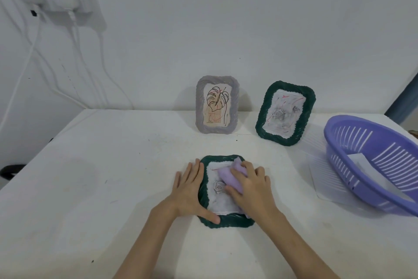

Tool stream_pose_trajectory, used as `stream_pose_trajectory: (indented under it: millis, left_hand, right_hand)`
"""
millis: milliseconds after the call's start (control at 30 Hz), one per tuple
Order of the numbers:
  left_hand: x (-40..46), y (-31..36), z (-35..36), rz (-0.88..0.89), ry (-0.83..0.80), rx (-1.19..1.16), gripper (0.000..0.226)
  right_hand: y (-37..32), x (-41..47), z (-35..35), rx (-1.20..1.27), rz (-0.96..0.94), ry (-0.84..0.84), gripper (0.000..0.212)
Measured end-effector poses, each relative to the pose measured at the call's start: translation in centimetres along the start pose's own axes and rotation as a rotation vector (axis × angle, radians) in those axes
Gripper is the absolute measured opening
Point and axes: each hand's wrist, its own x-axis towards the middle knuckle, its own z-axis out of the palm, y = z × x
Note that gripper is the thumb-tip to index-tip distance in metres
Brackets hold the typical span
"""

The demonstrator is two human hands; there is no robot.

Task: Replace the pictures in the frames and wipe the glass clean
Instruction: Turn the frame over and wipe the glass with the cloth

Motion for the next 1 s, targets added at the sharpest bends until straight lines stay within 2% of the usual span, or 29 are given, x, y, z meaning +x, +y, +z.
stream_pose_trajectory:
  millis: [100, 167, 200, 333, 400, 467, 600, 733, 833, 900, 1000]
  left_hand:
    - [0.1, -0.1, 0.0, 0.029, 0.007, 0.002, 0.139]
    - [0.2, -0.3, -0.1, 0.024, -0.046, 0.038, 0.140]
    - [0.2, -0.3, -0.2, 0.020, -0.079, 0.062, 0.141]
    - [0.2, -0.2, -0.2, 0.012, -0.105, 0.094, 0.145]
    - [0.1, -0.2, 0.0, 0.004, -0.084, 0.078, 0.145]
    - [0.2, -0.2, 0.0, -0.004, -0.073, 0.065, 0.147]
    - [0.2, -0.2, 0.1, -0.004, -0.048, 0.048, 0.148]
    - [0.0, -0.2, 0.1, 0.012, -0.027, 0.044, 0.144]
    - [0.0, -0.2, 0.0, 0.005, -0.022, 0.040, 0.145]
    - [0.0, -0.3, 0.2, 0.003, -0.017, 0.035, 0.147]
    - [0.1, -0.3, 0.3, -0.001, -0.009, 0.044, 0.147]
  right_hand:
    - [-0.1, 1.1, 0.3, -0.017, -0.025, 0.063, 0.042]
    - [-0.9, 2.6, 0.4, -0.009, -0.016, 0.058, 0.032]
    - [-1.4, 3.3, 0.6, -0.010, -0.032, 0.034, 0.035]
    - [-2.2, 2.5, 2.0, 0.027, -0.252, -0.084, 0.044]
    - [-1.3, 0.8, 0.9, 0.118, -0.274, -0.050, 0.035]
    - [-0.3, 0.4, 0.2, 0.167, -0.236, -0.045, 0.023]
    - [-0.3, 4.4, 1.6, 0.122, -0.102, -0.050, 0.023]
    - [-2.3, 2.8, 2.2, 0.114, -0.225, 0.018, 0.038]
    - [-0.5, -0.4, 0.2, 0.178, -0.284, 0.006, 0.026]
    - [1.2, -0.6, -0.3, 0.179, -0.227, 0.001, 0.016]
    - [1.0, 1.9, 0.5, 0.142, -0.124, -0.002, 0.015]
